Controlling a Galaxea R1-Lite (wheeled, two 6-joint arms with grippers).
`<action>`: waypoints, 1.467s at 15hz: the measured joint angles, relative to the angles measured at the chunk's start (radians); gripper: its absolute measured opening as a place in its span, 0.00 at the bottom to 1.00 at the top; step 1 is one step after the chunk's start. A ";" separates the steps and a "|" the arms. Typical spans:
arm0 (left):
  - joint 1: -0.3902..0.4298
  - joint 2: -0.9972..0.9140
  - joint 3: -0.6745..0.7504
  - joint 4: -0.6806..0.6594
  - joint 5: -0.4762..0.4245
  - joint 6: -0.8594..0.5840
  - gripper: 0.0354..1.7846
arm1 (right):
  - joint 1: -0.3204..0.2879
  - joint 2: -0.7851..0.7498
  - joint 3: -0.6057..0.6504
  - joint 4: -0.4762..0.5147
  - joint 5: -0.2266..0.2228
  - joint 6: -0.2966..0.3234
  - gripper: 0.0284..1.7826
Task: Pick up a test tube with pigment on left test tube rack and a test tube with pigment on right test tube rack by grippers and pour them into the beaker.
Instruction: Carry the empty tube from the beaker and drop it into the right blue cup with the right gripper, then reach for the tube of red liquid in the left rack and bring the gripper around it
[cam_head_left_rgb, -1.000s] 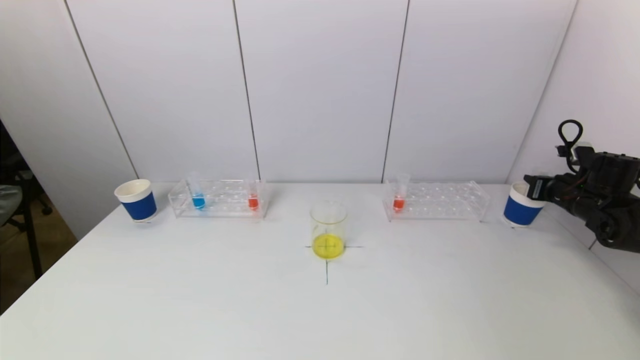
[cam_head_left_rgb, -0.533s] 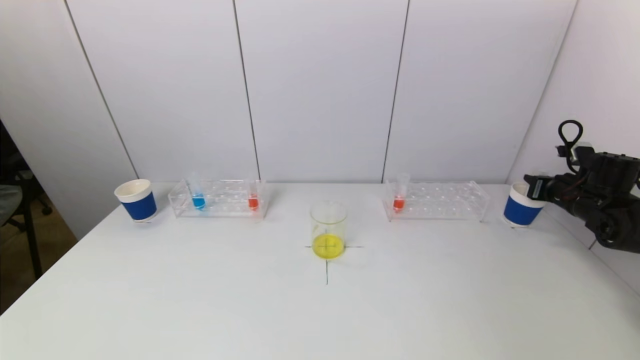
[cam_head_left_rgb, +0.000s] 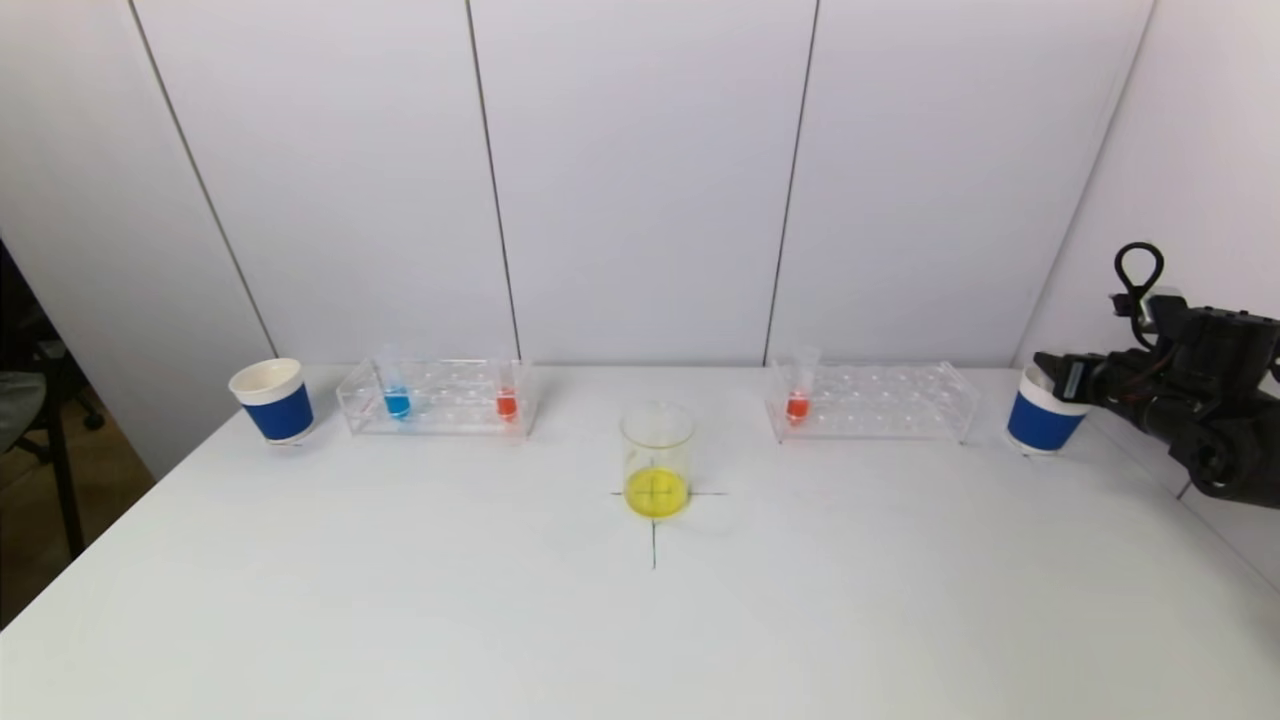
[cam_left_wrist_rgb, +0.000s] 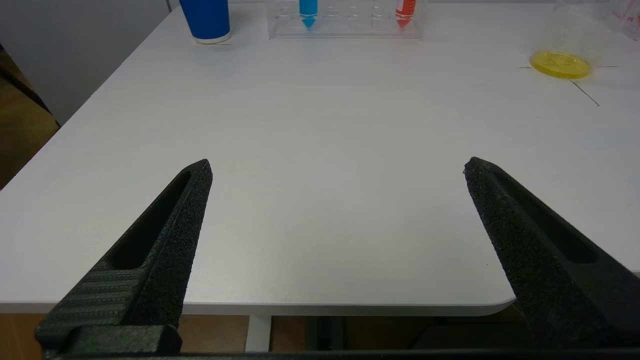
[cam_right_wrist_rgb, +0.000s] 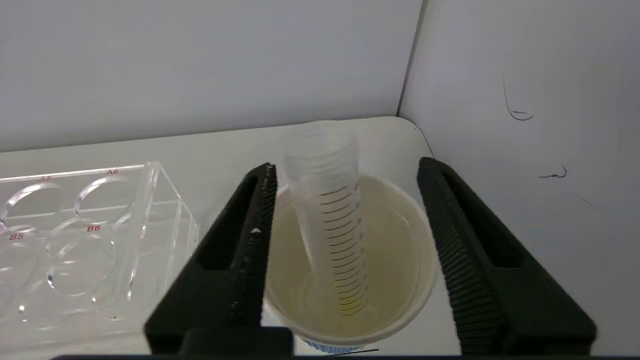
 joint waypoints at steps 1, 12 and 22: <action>0.000 0.000 0.000 0.000 0.000 0.000 0.99 | 0.000 0.000 0.000 0.000 0.000 0.000 0.72; 0.000 0.000 0.000 0.000 0.000 0.000 0.99 | -0.003 -0.032 0.033 -0.013 0.005 0.000 0.99; 0.000 0.000 0.000 0.000 0.000 0.000 0.99 | 0.070 -0.415 0.415 -0.114 0.053 0.043 0.99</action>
